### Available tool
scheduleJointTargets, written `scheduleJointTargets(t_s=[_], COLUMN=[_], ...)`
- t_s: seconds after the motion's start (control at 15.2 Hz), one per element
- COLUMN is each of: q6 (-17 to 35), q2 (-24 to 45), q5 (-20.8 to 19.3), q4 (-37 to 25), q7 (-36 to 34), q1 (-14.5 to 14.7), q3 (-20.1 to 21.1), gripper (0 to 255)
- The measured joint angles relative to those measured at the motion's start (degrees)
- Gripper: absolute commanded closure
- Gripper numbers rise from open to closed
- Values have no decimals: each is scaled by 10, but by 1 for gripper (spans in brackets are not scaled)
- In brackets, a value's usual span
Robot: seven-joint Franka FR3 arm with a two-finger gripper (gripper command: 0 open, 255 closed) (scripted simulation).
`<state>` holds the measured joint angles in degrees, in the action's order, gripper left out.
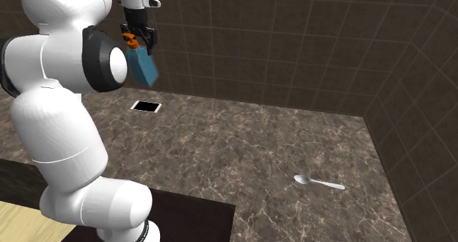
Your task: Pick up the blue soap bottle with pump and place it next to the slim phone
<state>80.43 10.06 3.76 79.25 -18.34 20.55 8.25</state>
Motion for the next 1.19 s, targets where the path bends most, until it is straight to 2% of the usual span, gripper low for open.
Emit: scheduleJointTargets(t_s=[0.26, 0.4, 0.66, 1.19], q6=[-28, -55, -35, 38], q2=[22, 58, 51, 25], q5=[0, -4, -2, 2], q4=[-54, -119, -93, 6], q7=[-51, -80, -92, -85], q1=[30, 49, 57, 54], q3=[20, 29, 34, 33], gripper=[255, 255, 255, 255])
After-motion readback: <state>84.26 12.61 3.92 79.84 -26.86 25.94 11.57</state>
